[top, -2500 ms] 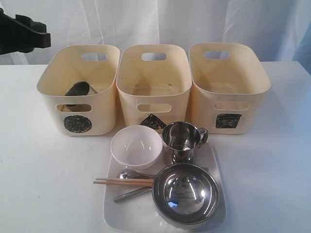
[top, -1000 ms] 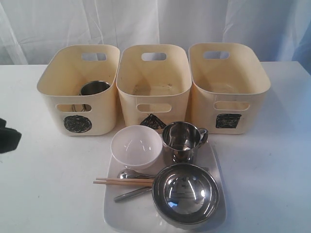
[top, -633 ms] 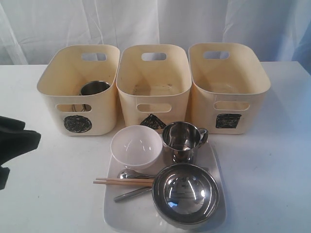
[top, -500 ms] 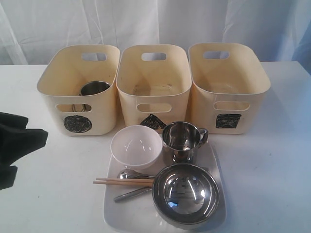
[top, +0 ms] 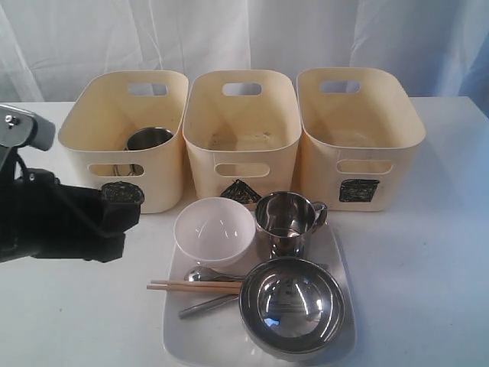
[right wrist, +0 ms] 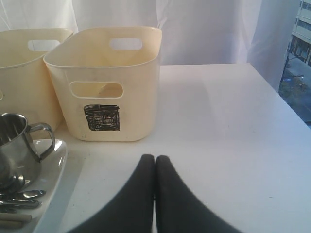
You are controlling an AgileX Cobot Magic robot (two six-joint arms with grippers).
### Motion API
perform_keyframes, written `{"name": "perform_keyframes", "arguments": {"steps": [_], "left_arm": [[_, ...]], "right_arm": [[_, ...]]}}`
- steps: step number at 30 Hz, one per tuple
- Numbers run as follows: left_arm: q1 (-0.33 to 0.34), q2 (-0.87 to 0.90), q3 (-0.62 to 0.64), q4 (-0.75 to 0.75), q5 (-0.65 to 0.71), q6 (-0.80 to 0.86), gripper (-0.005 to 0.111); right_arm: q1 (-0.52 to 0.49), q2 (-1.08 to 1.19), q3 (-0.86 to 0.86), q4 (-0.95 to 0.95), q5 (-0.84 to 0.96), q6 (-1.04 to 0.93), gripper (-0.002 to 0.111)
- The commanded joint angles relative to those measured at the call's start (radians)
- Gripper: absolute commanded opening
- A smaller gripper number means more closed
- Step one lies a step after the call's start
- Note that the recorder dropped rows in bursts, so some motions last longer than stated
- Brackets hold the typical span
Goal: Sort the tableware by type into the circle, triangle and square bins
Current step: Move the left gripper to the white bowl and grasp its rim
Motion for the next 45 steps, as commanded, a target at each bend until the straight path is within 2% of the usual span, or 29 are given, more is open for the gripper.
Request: {"name": "perform_keyframes", "arguments": {"steps": [1,7,15,33,45], "left_arm": [[-0.003,0.145,0.006,-0.013,-0.147,-0.037,0.062],[-0.003,0.361,0.003,-0.013,-0.374,-0.135,0.062],[-0.003,0.544,-0.116,-0.013,-0.365,-0.142,0.062],[-0.002,0.692,-0.212,-0.048,-0.343,-0.164,0.06],[-0.002,0.692,-0.212,-0.048,-0.34,-0.164,0.012]], "right_arm": [[-0.002,-0.006,0.005,0.0,-0.011,0.001,0.0],[-0.002,-0.006,0.005,0.0,-0.011,0.001,0.0],[-0.002,-0.006,0.005,0.0,-0.011,0.001,0.0],[-0.002,-0.006,0.005,0.0,-0.011,0.001,0.0],[-0.002,-0.006,0.005,0.0,-0.013,0.001,0.0]]}}
